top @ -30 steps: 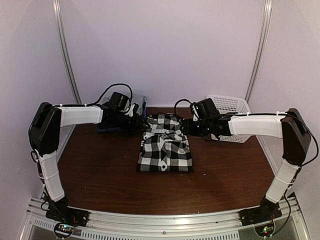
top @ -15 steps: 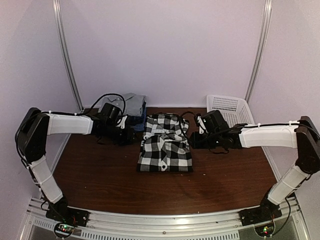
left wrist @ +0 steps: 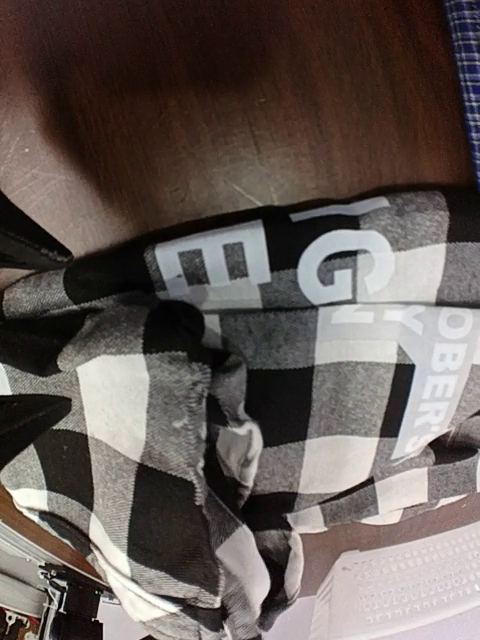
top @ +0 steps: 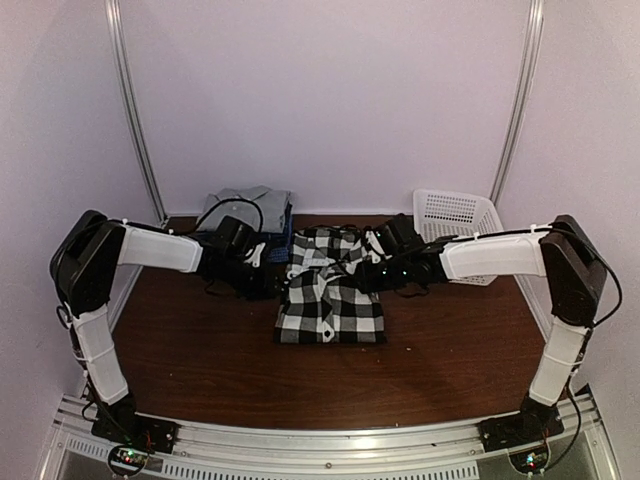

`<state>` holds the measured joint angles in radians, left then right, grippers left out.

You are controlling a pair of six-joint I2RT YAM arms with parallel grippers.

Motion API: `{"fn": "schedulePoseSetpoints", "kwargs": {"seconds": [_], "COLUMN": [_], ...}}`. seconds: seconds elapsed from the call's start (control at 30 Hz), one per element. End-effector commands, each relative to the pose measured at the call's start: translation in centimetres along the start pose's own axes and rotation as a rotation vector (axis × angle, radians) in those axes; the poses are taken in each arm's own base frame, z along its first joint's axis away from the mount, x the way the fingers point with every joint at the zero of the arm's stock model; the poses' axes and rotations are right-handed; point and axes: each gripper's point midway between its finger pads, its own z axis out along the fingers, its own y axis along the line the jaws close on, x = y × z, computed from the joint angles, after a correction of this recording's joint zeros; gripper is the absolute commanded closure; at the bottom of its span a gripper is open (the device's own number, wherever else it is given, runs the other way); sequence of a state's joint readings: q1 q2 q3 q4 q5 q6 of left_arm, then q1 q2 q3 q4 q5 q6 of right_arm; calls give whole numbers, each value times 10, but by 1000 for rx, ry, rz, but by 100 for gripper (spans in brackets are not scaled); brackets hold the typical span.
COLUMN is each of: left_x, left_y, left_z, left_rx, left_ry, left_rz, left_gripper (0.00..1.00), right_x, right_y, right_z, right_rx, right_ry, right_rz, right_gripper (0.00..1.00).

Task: Fold and stack the long sleeve shirts

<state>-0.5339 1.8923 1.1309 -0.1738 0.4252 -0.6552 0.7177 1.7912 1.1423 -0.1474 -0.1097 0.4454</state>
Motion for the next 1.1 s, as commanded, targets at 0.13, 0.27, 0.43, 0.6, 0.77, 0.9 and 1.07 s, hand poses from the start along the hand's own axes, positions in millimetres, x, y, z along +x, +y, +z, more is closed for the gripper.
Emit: {"fn": "schedulePoseSetpoints", "kwargs": {"seconds": [0.13,0.27,0.43,0.6,0.77,0.9,1.07], "left_x": [-26,-25,-24,-26,-27,-28,-28], "left_y": [-19,-17,-14,-14,-13,-11,-6], "left_z": [3,4,3,3,8,16,28], "left_rx": [51,45,26,23,20,16,4], "left_ry": [-53,-48,-49,-56,-53,-44,-32], "left_rz": [54,53,57,58,61,66,61], "left_gripper": [56,56,56,56,56,56,56], "right_x": [-28,-35,-54,-63,-60,-46,-26], "right_y": [-10,-10,-10,-16,1,22,36], "right_z": [37,38,10,-16,-32,-31,-11], "right_rx": [117,119,131,153,88,12,-47], "right_ry": [28,31,-35,-75,-94,-79,-25], "right_rz": [-7,-5,-10,-1,13,13,18], "right_gripper": [49,47,38,38,43,50,60]}}
